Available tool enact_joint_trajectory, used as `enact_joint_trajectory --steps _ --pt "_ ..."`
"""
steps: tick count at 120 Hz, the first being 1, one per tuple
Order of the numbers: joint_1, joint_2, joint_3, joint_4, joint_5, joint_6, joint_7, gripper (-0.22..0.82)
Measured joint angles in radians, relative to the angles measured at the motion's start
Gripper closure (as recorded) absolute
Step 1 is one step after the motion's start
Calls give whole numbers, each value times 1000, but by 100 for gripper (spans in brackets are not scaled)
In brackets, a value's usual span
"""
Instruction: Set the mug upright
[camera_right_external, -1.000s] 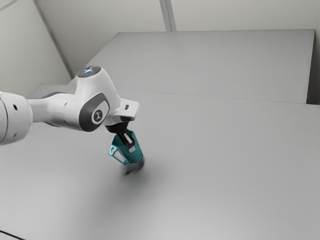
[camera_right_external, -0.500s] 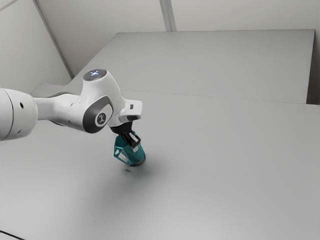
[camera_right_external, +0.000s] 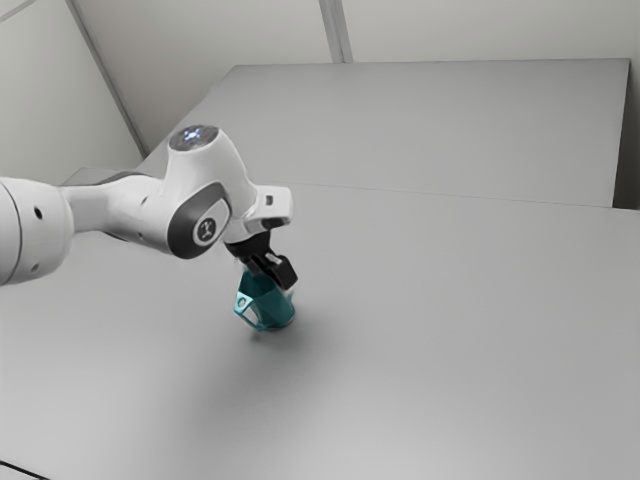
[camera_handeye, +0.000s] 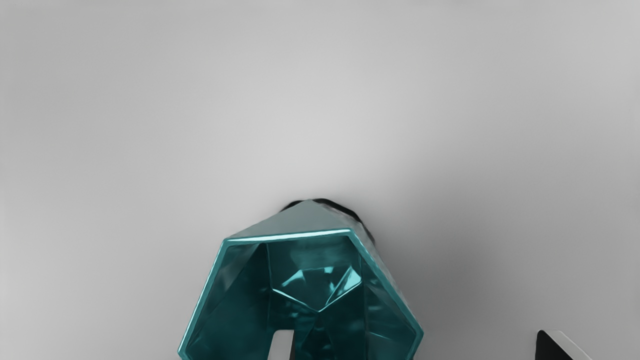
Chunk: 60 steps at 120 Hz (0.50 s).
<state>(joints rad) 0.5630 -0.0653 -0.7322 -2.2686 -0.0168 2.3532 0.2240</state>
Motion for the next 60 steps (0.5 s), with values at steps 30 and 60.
enact_joint_trajectory --steps 30,60 --pt "8 -6 11 317 -14 -247 -25 3" --pt "-121 55 149 600 -2 -509 -69 1"
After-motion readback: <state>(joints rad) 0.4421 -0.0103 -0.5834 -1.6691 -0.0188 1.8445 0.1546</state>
